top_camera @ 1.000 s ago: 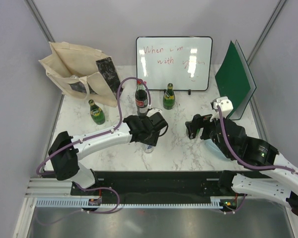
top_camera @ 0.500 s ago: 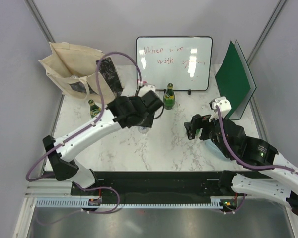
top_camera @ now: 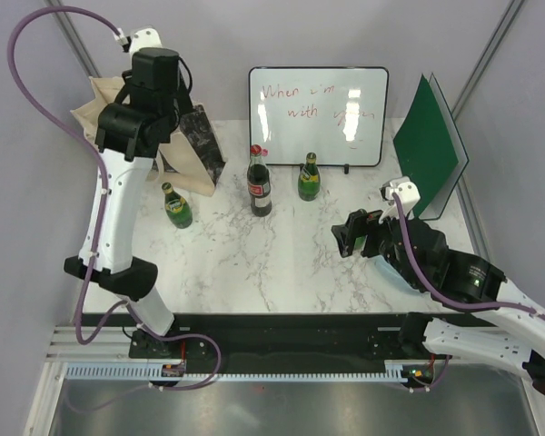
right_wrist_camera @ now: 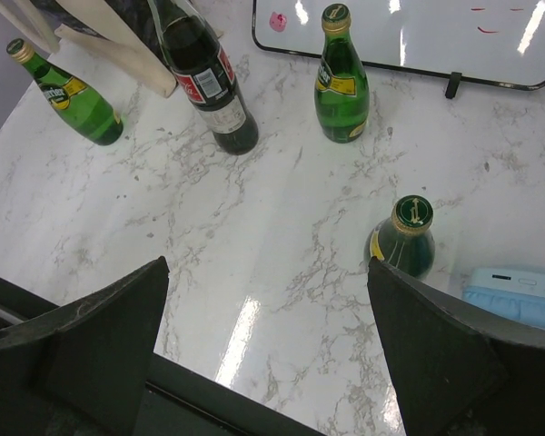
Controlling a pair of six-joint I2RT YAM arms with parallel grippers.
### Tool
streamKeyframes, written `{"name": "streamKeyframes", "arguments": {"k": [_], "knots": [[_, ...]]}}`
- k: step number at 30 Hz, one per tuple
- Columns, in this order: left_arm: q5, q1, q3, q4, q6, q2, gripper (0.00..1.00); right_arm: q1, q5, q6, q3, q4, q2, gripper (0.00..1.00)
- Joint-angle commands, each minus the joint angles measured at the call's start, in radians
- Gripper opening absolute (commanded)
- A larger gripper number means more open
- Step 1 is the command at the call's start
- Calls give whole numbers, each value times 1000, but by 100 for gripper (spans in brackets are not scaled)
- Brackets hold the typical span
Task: Place the beverage into the canvas bag
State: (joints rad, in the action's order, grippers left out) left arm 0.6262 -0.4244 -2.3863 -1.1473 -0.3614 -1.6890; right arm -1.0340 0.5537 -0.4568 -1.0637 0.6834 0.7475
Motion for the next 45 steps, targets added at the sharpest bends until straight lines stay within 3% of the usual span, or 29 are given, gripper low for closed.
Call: {"name": "streamKeyframes", "arguments": {"k": [1, 7, 12, 22, 32, 38, 45], "knots": [[60, 119, -69, 201, 88, -64, 2, 2, -11, -6, 13, -48, 9, 98], [39, 279, -61, 265, -5, -110, 2, 2, -20, -2, 7, -45, 18, 98], [73, 297, 9, 351, -20, -123, 2, 2, -6, 7, 5, -53, 42, 98], [67, 309, 323, 569, 25, -143, 2, 2, -12, 24, 14, -73, 92, 98], [-8, 381, 325, 627, 3, -218, 2, 2, -12, 32, 16, -91, 154, 98], [-123, 458, 297, 635, -47, -259, 2, 3, -9, 33, 27, -107, 147, 98], [-152, 461, 361, 699, -68, -285, 2, 3, -15, 38, 47, -137, 151, 98]]}}
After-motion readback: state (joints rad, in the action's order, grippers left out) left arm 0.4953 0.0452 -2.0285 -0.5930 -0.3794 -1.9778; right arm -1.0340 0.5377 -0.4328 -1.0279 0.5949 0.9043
